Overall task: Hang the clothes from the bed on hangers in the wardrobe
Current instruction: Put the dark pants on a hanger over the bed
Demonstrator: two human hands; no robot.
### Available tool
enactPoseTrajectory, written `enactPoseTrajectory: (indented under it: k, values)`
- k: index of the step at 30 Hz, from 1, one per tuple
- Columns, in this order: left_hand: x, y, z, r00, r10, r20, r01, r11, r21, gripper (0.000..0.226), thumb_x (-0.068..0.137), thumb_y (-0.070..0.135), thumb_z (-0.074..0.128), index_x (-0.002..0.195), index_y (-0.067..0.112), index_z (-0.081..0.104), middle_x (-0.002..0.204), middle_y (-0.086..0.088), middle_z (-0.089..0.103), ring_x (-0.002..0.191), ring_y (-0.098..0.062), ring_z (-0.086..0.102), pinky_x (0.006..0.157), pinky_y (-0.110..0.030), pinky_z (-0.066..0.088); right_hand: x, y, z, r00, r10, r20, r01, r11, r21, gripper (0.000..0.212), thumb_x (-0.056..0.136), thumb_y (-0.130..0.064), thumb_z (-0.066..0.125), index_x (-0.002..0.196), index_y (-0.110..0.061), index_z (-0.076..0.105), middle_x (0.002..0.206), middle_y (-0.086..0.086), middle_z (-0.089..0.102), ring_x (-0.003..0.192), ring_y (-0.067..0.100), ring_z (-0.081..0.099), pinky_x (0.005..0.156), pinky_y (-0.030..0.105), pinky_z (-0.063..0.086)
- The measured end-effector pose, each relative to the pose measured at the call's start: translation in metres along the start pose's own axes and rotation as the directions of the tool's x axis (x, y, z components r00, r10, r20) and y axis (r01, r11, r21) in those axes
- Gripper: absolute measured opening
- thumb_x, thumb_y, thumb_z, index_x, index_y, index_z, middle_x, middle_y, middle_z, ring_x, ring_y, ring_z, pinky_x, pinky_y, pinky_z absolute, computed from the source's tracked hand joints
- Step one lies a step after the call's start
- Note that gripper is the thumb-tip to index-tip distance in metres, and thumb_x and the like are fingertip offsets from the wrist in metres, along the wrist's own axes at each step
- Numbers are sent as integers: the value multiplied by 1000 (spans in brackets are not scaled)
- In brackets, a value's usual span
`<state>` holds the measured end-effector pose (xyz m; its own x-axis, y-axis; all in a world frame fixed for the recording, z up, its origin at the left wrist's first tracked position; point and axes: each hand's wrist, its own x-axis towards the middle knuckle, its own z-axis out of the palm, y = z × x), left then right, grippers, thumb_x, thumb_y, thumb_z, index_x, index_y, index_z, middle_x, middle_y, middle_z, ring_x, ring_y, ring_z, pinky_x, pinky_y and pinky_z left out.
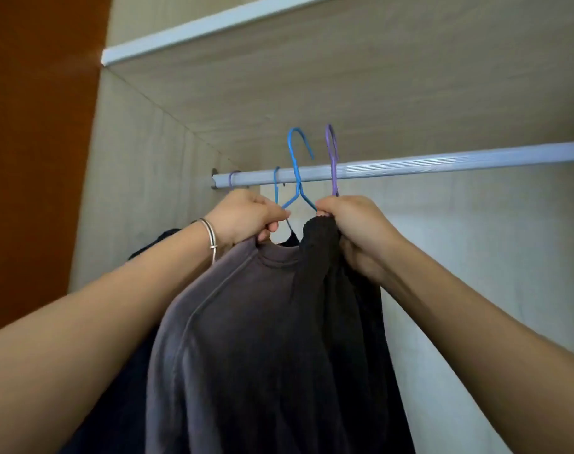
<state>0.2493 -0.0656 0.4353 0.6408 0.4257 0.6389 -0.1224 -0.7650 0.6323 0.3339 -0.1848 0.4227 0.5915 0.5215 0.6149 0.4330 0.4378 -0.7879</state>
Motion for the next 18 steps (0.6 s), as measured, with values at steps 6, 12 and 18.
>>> enactPoseTrajectory:
  k: [6, 12, 18]
  values:
    - [-82, -15, -44, 993, -108, -51, 115, 982, 149, 26, 88, 21, 58, 90, -3, 65, 50, -1, 52, 30, -4, 39, 36, -12, 35, -47, 37, 51, 910, 12, 415, -155, 937, 312, 34, 94, -13, 49, 60, -13, 54, 50, -1, 57, 56, 12, 56, 65, 24, 50]
    - [-195, -25, -102, 948, -280, -149, 310, 917, 250, 16, 87, 17, 57, 85, 3, 66, 43, 5, 59, 38, -1, 48, 41, -9, 40, -114, 67, 125, 770, -13, 638, -279, 892, 355, 20, 96, -7, 41, 95, -7, 62, 84, 5, 67, 71, 11, 61, 66, 18, 54]
    - [-309, -8, -156, 852, -448, -272, 524, 744, 414, 14, 88, 23, 54, 86, 16, 66, 52, 4, 65, 47, -5, 59, 53, -10, 47, -200, 65, 209, 603, -86, 793, -363, 856, 369, 38, 95, -13, 44, 75, -27, 73, 88, -6, 76, 84, 6, 70, 84, 26, 55]
